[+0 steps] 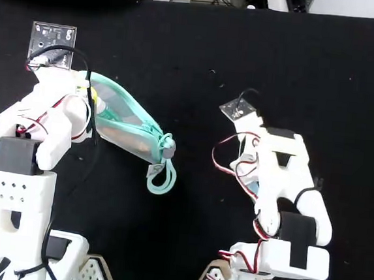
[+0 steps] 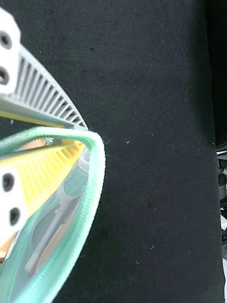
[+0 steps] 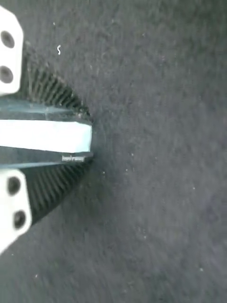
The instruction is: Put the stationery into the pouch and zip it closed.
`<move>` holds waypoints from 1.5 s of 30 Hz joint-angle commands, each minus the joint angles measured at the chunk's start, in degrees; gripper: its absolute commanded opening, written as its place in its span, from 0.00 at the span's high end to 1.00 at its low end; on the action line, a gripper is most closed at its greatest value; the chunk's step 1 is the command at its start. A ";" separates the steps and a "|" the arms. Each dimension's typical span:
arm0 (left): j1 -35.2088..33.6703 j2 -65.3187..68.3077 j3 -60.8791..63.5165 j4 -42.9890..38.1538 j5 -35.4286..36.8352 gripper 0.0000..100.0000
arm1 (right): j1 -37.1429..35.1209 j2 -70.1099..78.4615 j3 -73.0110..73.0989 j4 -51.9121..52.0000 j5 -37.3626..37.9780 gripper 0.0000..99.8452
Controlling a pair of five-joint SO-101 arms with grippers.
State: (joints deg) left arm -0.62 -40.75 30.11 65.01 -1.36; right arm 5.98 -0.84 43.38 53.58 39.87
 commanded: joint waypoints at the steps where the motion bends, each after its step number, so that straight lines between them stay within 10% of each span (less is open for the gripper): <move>1: -0.57 1.58 5.67 0.53 0.09 0.97 | 0.53 -2.59 -0.22 0.88 0.53 0.99; 11: -0.57 1.58 5.76 0.44 0.09 0.97 | -0.88 -45.76 3.03 0.79 -10.37 0.99; 18: -0.31 1.58 5.76 0.62 0.09 0.97 | -14.42 -66.68 -6.55 1.32 -23.47 0.99; 30: 4.88 1.49 5.14 0.26 0.18 0.97 | -39.30 -54.99 -31.87 5.63 -35.25 0.99; 45: 7.52 1.14 5.32 0.26 0.18 0.97 | -46.07 -41.45 -32.75 -2.29 -35.16 0.99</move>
State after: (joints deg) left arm 4.22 -40.75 30.11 64.92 -1.63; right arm -39.12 -43.30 12.09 54.02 5.14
